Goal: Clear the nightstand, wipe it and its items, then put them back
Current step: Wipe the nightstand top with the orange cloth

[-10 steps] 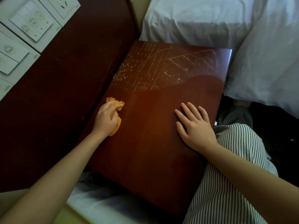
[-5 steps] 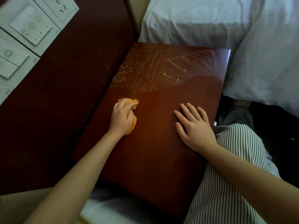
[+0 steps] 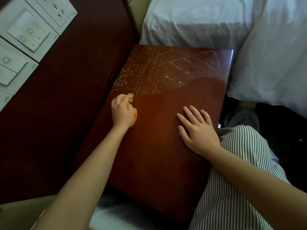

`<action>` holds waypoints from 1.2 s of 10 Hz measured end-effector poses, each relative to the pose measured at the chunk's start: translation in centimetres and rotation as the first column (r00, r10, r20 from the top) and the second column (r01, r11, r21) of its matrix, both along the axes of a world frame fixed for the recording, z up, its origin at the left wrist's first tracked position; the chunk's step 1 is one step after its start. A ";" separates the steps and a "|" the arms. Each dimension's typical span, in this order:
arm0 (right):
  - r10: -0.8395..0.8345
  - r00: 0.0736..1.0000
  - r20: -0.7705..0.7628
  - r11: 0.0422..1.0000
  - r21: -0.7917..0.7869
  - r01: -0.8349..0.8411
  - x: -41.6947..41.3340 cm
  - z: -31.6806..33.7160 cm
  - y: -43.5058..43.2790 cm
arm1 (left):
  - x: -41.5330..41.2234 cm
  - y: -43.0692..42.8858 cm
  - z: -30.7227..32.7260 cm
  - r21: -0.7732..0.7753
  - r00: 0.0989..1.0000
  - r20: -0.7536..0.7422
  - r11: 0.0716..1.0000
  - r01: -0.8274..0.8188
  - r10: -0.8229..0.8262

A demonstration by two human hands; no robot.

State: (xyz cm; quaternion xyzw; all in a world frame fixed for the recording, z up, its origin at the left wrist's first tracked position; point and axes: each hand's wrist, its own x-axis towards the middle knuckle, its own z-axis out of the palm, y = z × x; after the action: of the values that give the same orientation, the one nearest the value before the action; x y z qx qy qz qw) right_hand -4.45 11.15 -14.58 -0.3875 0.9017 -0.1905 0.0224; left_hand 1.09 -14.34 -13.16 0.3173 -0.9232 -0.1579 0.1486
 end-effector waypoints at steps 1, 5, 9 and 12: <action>-0.004 1.000 -0.015 1.000 -0.012 0.004 0.0 0.0 0.0 | 2.5 0.1 -0.2 0.021 0.961 0.038 0.962 0.272 -0.273; -0.012 1.000 -0.013 1.000 -0.007 0.012 0.0 0.0 0.0 | -0.6 0.2 -0.1 -0.012 0.985 0.028 0.985 -0.173 0.173; -0.012 0.999 -0.035 1.000 -0.013 0.011 0.0 0.0 0.0 | 3.3 0.0 0.2 -0.028 0.998 0.056 0.999 0.040 -0.038; -0.019 0.999 -0.029 1.000 -0.007 0.018 0.0 0.1 0.0 | -1.9 2.8 -0.3 0.001 0.999 0.026 0.999 0.043 -0.043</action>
State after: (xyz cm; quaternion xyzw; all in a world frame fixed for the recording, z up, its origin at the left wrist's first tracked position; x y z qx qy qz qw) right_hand -4.41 11.11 -14.52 -0.3819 0.9048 -0.1882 0.0062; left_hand -0.86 -11.58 -13.50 0.2995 -0.9316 -0.1572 0.1329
